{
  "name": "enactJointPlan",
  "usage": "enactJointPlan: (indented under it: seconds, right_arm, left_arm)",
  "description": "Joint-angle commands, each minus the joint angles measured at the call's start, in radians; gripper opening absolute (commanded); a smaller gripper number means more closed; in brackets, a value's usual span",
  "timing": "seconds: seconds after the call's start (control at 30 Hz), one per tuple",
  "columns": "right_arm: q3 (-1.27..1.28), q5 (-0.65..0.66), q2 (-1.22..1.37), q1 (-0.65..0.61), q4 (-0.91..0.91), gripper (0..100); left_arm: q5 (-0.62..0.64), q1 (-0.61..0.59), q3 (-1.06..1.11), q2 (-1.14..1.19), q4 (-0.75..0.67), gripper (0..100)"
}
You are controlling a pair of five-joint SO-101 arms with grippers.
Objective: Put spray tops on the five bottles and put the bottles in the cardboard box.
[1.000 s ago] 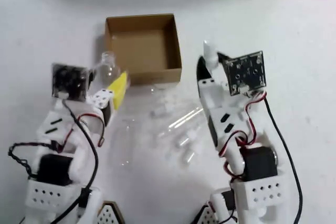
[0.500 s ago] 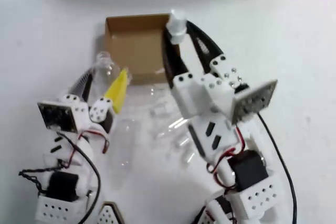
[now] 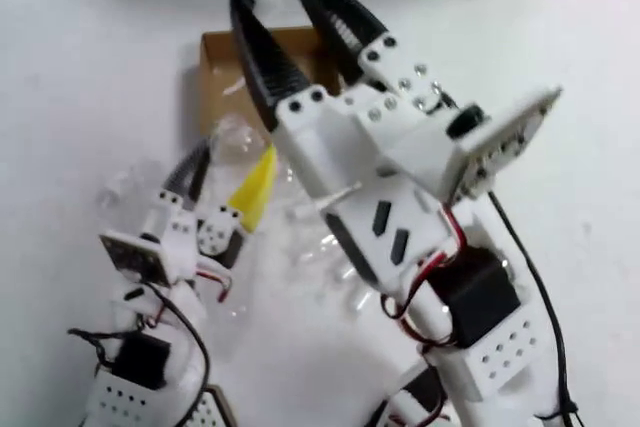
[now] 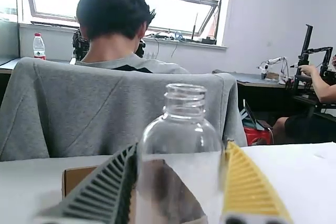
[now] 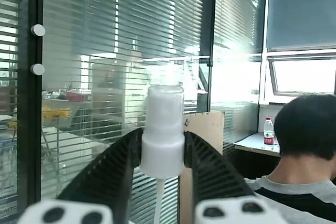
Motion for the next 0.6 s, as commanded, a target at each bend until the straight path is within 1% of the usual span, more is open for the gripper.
enactJointPlan:
  seconds: [0.0, 0.07, 0.13, 0.4, 0.57]
  right_arm:
    - [-0.106, 0.051, 0.042, -0.035, 0.104, 1.5]
    - [-0.095, 0.123, 0.044, -0.045, 0.157, 1.5]
    - [-0.071, 0.155, 0.042, -0.047, 0.182, 1.5]
    - [-0.028, 0.153, 0.047, -0.05, 0.183, 1.5]
    - [-0.023, 0.153, 0.053, -0.05, 0.13, 1.5]
  left_arm:
    - [-0.012, 0.016, 0.014, -0.021, -0.051, 2]
    - [-0.012, 0.016, 0.028, -0.021, -0.051, 2]
    - [-0.012, 0.015, 0.028, -0.021, -0.046, 2]
    - [-0.012, 0.015, 0.028, -0.021, -0.044, 2]
    - [-0.012, 0.015, 0.028, -0.021, -0.044, 2]
